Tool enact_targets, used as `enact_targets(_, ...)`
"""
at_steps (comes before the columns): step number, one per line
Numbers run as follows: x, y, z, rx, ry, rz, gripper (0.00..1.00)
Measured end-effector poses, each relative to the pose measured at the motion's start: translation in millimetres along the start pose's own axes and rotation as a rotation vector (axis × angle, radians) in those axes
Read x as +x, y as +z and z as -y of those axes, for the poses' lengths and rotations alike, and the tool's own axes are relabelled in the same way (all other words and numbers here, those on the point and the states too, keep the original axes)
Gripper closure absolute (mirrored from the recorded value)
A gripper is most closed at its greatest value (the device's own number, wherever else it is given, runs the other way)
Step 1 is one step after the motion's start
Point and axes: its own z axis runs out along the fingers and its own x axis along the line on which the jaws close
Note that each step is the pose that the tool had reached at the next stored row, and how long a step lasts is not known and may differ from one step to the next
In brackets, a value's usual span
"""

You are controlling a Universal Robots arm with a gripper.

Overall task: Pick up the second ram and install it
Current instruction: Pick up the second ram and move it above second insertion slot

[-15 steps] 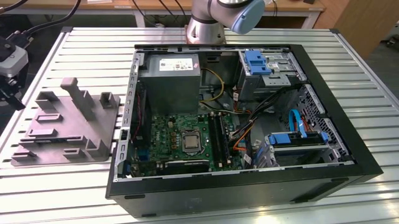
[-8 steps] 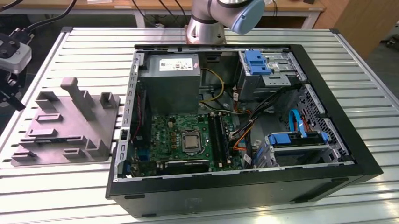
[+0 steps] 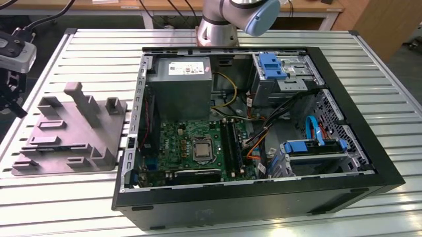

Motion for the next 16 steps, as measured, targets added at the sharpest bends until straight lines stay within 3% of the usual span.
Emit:
enact_targets(6, 0.0, 2.2, 0.3, -0.0028, -0.102, -0.0046, 0.9)
enact_targets(16, -1.6, 5.3, 3.7, -0.0029, -0.17, -0.0059, 0.9)
